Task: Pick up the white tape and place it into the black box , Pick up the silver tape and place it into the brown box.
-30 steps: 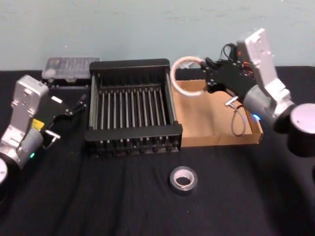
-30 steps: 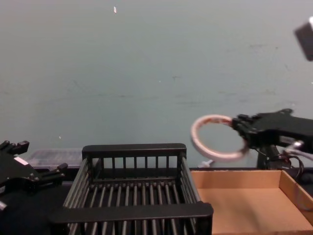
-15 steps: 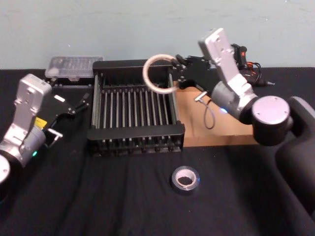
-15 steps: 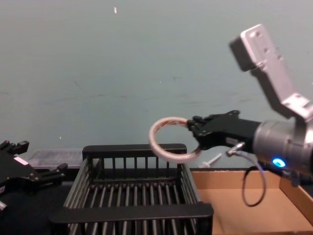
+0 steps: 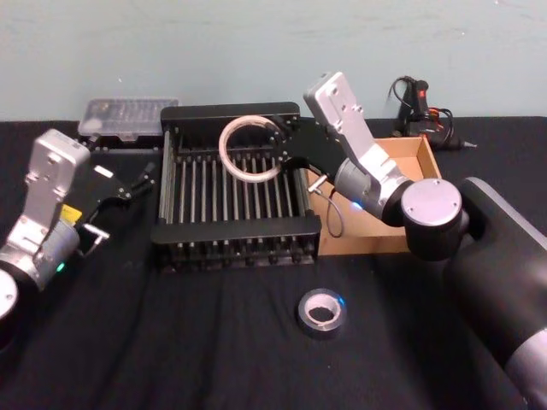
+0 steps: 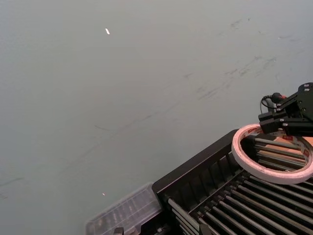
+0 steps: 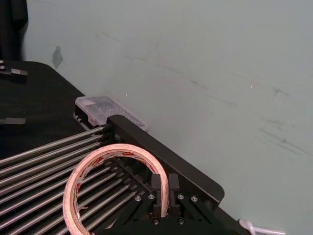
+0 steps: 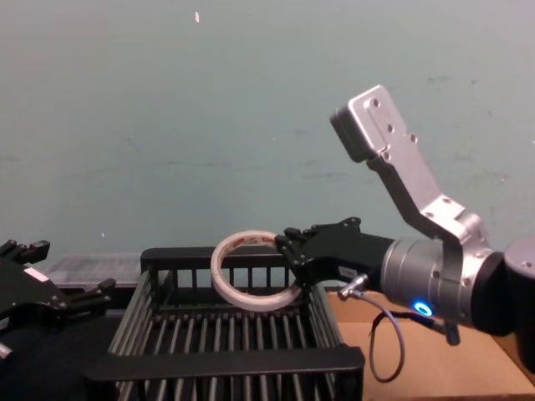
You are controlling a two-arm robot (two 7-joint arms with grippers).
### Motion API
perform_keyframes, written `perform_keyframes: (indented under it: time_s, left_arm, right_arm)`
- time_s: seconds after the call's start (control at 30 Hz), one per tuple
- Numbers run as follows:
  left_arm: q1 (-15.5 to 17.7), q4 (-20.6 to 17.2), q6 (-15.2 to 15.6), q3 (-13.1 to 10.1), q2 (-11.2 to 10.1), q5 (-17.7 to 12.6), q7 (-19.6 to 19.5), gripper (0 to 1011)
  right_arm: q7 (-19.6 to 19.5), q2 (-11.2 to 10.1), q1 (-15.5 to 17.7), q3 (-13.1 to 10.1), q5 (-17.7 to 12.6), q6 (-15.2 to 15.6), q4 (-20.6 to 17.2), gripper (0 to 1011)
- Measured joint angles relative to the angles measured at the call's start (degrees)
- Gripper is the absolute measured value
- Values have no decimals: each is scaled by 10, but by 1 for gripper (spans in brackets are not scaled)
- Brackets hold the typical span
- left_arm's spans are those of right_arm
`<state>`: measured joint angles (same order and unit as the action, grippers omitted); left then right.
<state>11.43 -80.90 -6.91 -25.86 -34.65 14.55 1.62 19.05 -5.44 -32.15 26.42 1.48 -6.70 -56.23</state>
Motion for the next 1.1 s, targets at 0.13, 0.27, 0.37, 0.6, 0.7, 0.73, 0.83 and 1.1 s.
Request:
perform_keyframes:
  time_s: [0.13,0.27,0.37,0.6,0.7,0.73,0.83,1.1]
  left_arm:
    - [0,0,0,0,0,0,0,1001]
    - [0,0,0,0,0,0,0,1001]
    - [0,0,0,0,0,0,0,1001]
    - [0,0,0,0,0,0,0,1001]
    - [0,0,0,0,0,0,0,1001]
    - [0,0,0,0,0,0,0,1001]
    - [0,0,0,0,0,0,0,1001]
    - [0,0,0,0,0,0,0,1001]
  right_arm:
    - [1,2,0,0,0,0,2,92]
    - [1,1,0,0,0,0,2,92]
    - [1,1,0,0,0,0,1,92]
    - [1,1,0,0,0,0,1,173]
    - [1,1,0,0,0,0,0,268]
    - [1,1,0,0,0,0,0,292]
    - [1,0,0,0,0,0,0,386]
    - [1,0,0,0,0,0,0,646]
